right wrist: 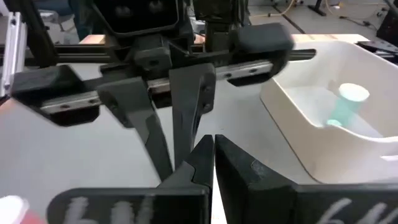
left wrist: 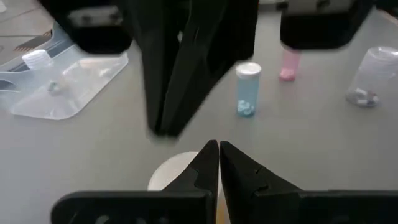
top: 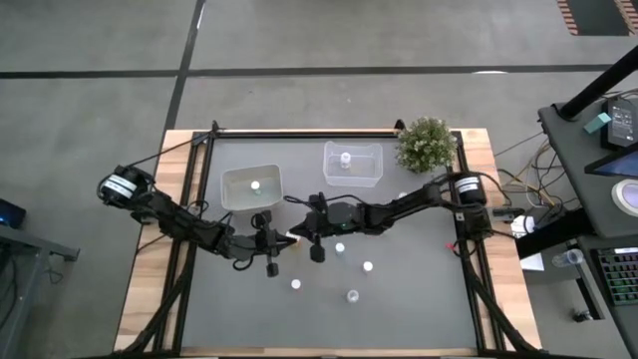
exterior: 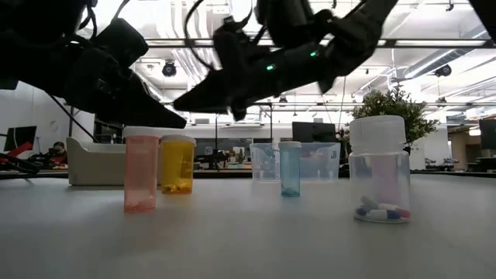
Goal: Pick and place medicine bottles into bin by pill shape (circle, oval)
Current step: Put the big orange pill bottle into the transparent bin
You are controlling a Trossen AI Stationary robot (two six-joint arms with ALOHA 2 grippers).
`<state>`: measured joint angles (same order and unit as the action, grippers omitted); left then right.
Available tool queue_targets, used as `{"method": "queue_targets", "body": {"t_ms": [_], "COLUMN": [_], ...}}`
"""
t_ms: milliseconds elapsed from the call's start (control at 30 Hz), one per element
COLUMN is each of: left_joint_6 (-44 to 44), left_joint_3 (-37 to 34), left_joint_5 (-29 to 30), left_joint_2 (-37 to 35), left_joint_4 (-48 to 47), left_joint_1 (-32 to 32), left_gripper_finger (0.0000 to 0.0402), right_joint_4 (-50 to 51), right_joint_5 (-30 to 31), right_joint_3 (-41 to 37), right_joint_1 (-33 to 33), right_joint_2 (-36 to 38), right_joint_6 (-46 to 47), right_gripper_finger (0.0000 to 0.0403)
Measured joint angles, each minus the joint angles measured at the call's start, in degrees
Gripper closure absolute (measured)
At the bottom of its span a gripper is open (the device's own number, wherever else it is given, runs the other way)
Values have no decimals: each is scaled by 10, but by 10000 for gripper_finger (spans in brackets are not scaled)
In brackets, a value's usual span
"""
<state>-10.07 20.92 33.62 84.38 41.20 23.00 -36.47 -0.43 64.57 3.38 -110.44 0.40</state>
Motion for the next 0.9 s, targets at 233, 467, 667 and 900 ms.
{"method": "queue_targets", "body": {"t_ms": [233, 467, 667, 900], "left_joint_6": [-1, -5, -33, -47], "left_joint_3": [-7, -12, -17, -17], "left_joint_5": [0, 0, -3, -10], "left_joint_2": [0, 0, -1, -1], "left_joint_4": [-1, -1, -7, -15], "left_joint_1": [-2, -3, -4, -5], "left_gripper_finger": [402, 402, 402, 402], "right_joint_4": [3, 5, 19, 32], "right_joint_5": [-3, -30, -30, -29], "right_joint_3": [27, 22, 21, 18], "right_joint_1": [-4, -14, -13, -16], "right_joint_2": [-42, -49, -49, -49], "right_joint_6": [1, 19, 17, 15], "right_gripper_finger": [394, 394, 394, 394]}}
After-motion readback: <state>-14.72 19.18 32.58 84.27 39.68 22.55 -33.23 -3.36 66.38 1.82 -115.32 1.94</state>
